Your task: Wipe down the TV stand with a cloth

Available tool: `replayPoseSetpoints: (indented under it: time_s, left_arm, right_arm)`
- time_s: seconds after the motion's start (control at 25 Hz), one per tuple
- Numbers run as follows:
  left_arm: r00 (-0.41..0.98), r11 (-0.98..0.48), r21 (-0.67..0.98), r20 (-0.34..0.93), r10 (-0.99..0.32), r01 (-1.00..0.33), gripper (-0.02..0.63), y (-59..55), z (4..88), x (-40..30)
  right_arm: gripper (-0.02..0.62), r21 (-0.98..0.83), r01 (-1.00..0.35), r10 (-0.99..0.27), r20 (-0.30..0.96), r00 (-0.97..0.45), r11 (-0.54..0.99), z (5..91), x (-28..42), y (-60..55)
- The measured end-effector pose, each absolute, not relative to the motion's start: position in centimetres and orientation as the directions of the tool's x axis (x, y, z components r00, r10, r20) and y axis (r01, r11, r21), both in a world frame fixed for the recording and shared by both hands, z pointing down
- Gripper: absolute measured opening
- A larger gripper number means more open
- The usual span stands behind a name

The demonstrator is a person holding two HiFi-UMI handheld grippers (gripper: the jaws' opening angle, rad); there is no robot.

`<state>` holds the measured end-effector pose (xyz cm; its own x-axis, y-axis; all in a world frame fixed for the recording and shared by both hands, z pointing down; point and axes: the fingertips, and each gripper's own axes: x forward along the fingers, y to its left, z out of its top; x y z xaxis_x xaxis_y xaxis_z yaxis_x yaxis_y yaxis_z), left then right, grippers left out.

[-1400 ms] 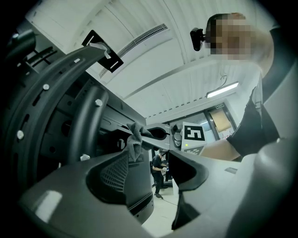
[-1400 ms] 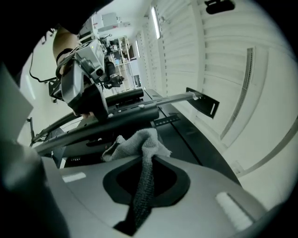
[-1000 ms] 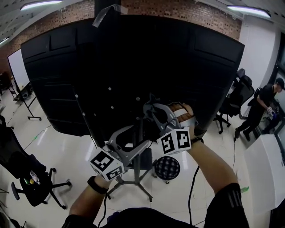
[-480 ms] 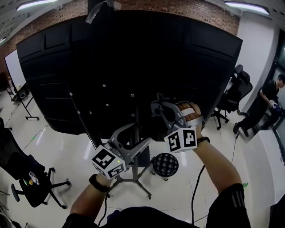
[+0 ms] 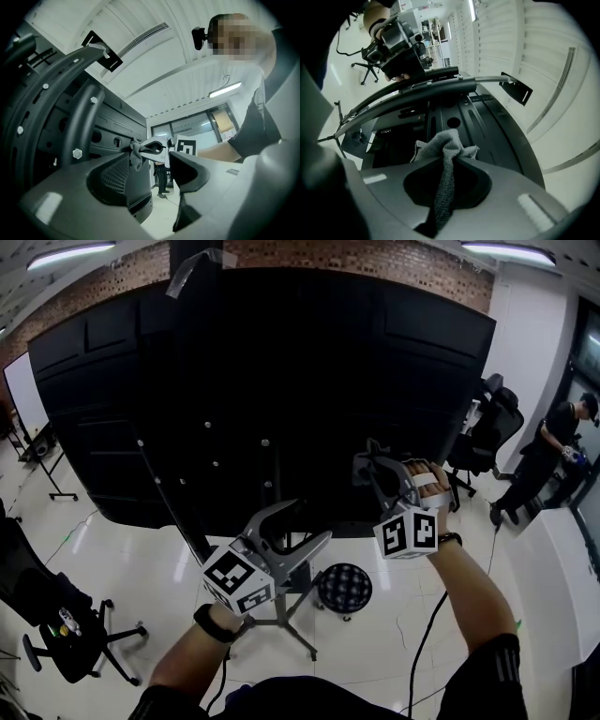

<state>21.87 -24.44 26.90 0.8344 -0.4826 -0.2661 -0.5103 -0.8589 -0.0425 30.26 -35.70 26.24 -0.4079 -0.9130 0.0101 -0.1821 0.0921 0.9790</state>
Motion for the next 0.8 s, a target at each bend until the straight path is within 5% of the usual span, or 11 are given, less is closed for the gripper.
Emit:
replayPoseSetpoints:
  time_s: [0.4, 0.8]
  left_arm:
    - [0.852, -0.873, -0.058, -0.258, -0.455, -0.484, 0.291, -23.5, 26.3, 22.0]
    - [0.839, -0.864, -0.053, -0.276, -0.469, -0.5, 0.291, -22.7, 25.8, 15.5]
  right_arm:
    - [0.015, 0.968, -0.234, -0.935, -0.002, -0.355, 0.087, 25.8, 33.0, -35.6]
    - [0.015, 0.949, -0.307, -0.874, -0.085, -0.479, 0.076, 21.3, 23.3, -30.1]
